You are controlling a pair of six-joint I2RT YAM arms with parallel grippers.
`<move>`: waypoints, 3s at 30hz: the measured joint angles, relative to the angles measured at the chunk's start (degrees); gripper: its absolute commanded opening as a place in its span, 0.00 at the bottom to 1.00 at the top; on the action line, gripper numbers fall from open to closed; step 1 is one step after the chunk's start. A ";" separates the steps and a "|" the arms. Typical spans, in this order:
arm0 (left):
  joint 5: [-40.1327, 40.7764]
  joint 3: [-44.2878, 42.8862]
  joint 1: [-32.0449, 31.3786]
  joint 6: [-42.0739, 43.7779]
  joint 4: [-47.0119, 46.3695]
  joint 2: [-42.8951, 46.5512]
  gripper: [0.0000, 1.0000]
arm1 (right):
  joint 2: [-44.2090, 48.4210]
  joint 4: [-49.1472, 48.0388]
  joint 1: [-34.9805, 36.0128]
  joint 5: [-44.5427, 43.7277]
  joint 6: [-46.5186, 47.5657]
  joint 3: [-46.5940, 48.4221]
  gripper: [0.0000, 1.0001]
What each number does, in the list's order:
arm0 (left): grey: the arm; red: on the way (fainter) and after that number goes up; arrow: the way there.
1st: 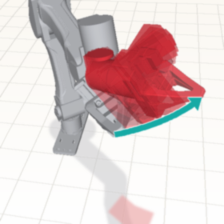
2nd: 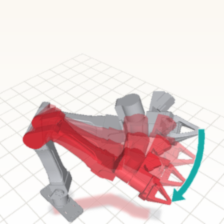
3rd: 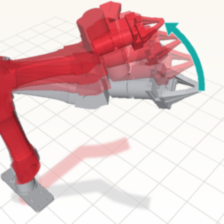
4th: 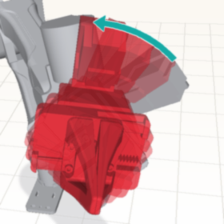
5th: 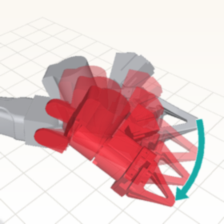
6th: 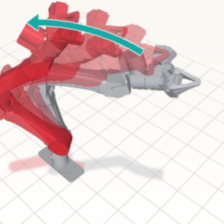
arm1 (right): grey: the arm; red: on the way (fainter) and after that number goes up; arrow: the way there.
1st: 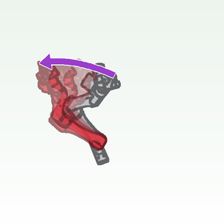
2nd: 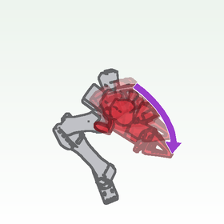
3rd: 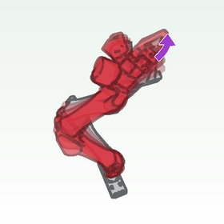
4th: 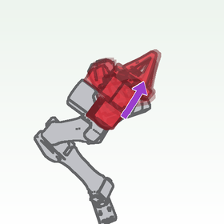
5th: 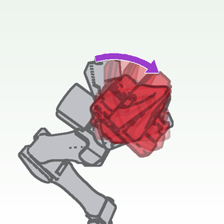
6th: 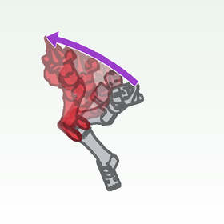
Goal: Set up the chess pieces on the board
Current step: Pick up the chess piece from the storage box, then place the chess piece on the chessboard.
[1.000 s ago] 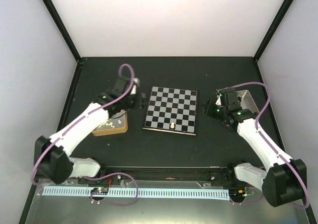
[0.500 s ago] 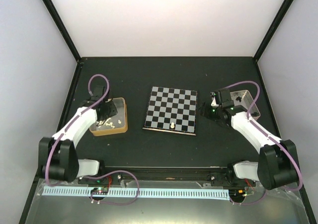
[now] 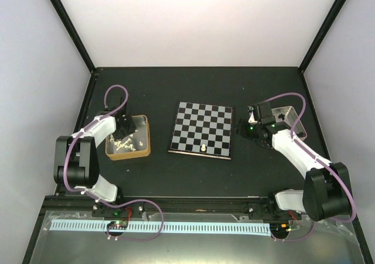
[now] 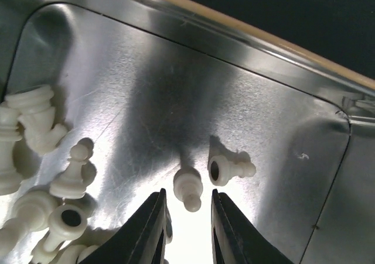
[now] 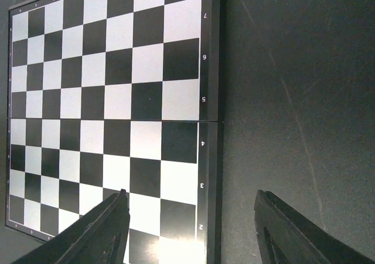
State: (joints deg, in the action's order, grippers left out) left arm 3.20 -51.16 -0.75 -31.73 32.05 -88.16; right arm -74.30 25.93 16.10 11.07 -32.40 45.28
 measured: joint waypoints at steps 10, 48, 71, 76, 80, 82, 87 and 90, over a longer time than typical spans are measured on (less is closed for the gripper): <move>-0.81 -0.15 0.37 0.28 -1.97 -3.45 0.14 | -0.02 0.31 0.00 -0.09 0.00 0.04 0.59; -5.84 -15.39 -33.03 3.61 8.17 -8.90 0.02 | 5.64 0.92 0.00 -0.46 -1.57 -1.92 0.59; -2.95 -16.63 -34.58 4.96 8.17 -13.75 0.05 | 4.87 0.85 0.00 -0.46 -1.60 -1.92 0.60; -2.64 -16.63 -34.58 4.94 7.65 -13.86 0.13 | 4.87 0.85 0.00 -0.46 -1.60 -1.92 0.60; -1.84 -16.63 -34.58 4.74 7.58 -13.99 0.43 | 4.87 0.83 0.00 -0.46 -1.60 -1.92 0.60; -1.46 -16.63 -34.58 5.05 7.69 -13.97 0.53 | 4.87 0.83 0.00 -0.44 -1.62 -1.92 0.60; -0.02 -16.63 -34.53 5.05 8.33 -13.00 0.54 | 5.51 0.81 0.00 -0.42 -1.66 -2.08 0.60; 0.90 -16.63 -33.99 4.98 8.70 -10.73 0.53 | 5.88 0.59 0.00 -0.17 -1.86 -2.08 0.60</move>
State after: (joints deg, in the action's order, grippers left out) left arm 4.10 -67.79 -34.74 -26.74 40.75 -98.89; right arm -68.42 26.52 16.10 10.90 -34.26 43.20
